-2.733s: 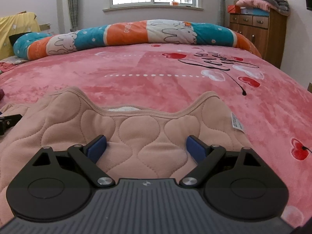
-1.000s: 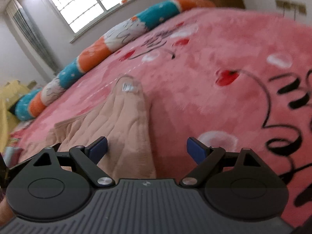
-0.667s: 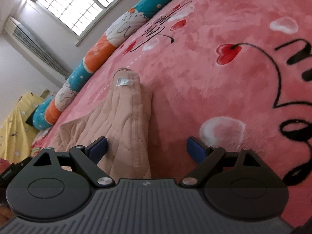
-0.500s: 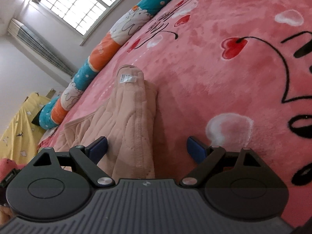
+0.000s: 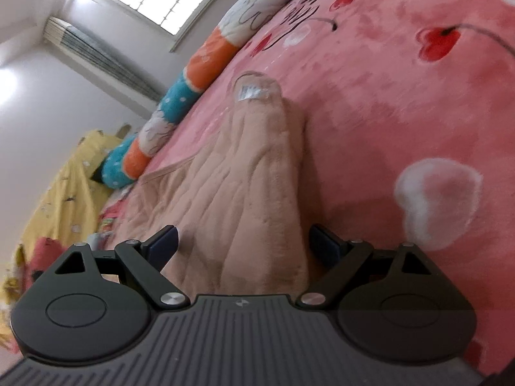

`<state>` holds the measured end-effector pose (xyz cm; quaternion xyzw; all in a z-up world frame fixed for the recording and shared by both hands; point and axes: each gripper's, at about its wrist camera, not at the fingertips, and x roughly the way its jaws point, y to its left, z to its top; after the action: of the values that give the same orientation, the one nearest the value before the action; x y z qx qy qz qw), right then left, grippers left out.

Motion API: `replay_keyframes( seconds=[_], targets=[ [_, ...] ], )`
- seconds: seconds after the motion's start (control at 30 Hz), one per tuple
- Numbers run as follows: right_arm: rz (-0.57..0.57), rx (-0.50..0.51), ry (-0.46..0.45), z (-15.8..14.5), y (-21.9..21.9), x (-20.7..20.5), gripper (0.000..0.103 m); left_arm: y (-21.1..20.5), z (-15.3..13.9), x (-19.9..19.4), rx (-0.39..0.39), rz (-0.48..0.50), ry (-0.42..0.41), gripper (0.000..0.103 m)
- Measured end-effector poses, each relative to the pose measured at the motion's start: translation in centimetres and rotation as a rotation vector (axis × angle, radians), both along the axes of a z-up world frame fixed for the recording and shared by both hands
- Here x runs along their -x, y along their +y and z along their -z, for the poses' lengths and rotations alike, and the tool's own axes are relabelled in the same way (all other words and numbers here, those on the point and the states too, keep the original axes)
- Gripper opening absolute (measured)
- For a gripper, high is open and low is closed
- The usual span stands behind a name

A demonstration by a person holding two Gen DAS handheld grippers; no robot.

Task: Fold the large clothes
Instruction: 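Grasp the jacket collar end with the right gripper while the left gripper grasps it too, then lift the collar end with both grippers and fold it over the jacket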

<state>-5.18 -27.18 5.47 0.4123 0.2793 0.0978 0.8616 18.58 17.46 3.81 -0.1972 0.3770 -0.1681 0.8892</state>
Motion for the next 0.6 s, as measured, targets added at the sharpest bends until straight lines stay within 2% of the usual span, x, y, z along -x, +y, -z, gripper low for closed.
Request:
replay_keyframes(
  seconds=[0.3, 0.4, 0.47, 0.6],
  targets=[
    [-0.024, -0.051, -0.007, 0.0, 0.0, -1.1, 0.103, -0.4, 2.4, -1.7, 0.133, 0.095, 0.121, 0.091],
    [-0.035, -0.049, -0.007, 0.3, 0.2, -1.1, 0.103, -0.3, 3.0, -2.2, 0.168, 0.105, 0.151, 0.094],
    [-0.033, -0.069, -0.013, 0.4, 0.1, -1.2, 0.103, -0.9, 3.1, -2.3, 0.156, 0.130, 0.151, 0.101],
    [-0.041, -0.104, -0.020, 0.6, -0.2, -1.7, 0.103, -2.9, 2.8, -2.7, 0.091, 0.171, 0.131, 0.103]
  ],
)
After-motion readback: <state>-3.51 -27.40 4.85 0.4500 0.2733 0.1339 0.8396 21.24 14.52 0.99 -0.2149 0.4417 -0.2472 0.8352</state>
